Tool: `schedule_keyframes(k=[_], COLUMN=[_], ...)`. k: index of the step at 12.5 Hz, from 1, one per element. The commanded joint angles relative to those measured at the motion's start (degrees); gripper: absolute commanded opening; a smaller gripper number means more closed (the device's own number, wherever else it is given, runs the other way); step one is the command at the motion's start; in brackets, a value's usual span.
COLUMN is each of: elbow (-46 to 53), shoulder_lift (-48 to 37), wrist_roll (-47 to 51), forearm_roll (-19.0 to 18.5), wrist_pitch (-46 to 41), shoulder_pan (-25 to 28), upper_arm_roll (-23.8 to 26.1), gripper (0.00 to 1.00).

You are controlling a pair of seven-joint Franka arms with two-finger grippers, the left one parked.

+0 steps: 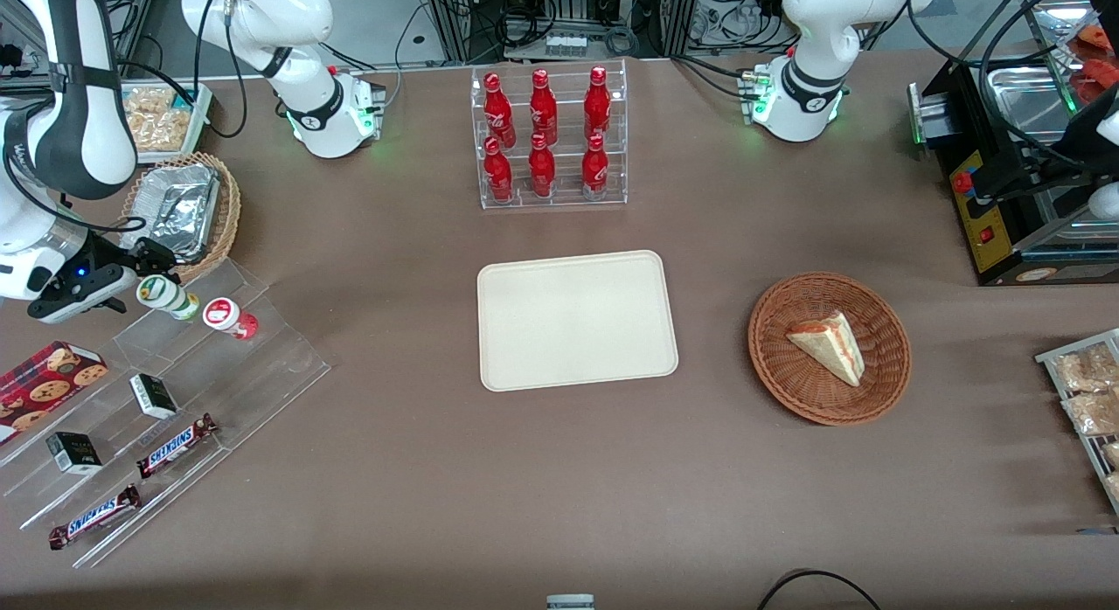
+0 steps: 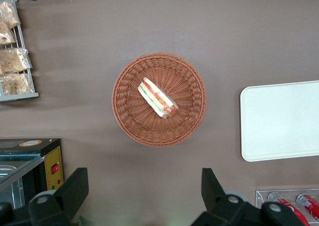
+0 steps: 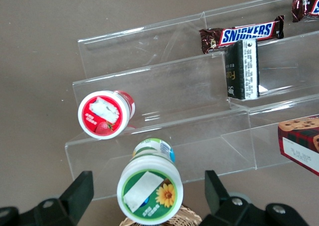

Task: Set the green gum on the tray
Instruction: 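Lower the open right gripper around the gum bottle and close it, then lift the gum bottle and carry it over the cream tray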

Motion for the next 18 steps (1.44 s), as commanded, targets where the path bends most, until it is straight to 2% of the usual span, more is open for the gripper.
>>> schedule_keyframes(k=[1,6,7,9,10,13,14,15,18], elbow=[-1.55,-2.08,-2.08,-2.52,-2.69,-3.04,-3.04,-2.96,-1.30], shoulder_lift=[0.39,1.45,1.45,1.27,1.10,0.75,0.83,0.75,-0.30], wrist_roll=[-0.92,-0.92,-0.92,-0.92,-0.92,-0.92,-0.83,-0.83,-0.22], forearm_roll=[-0.10,-0.10,-0.10,-0.10,-0.10,-0.10,-0.10,-0.10,-0.10], wrist_pitch=[3.37,5.75,5.67,5.49,5.32,4.88,4.79,4.61,0.77], shoulder_pan=[-0.19,-0.19,-0.19,-0.19,-0.19,-0.19,-0.19,-0.19,0.33], upper_arm_roll=[-0.28,-0.28,-0.28,-0.28,-0.28,-0.28,-0.28,-0.28,-0.10], gripper=[0.99,0.99,0.95,0.80,0.69,0.23,0.10,0.04,0.00])
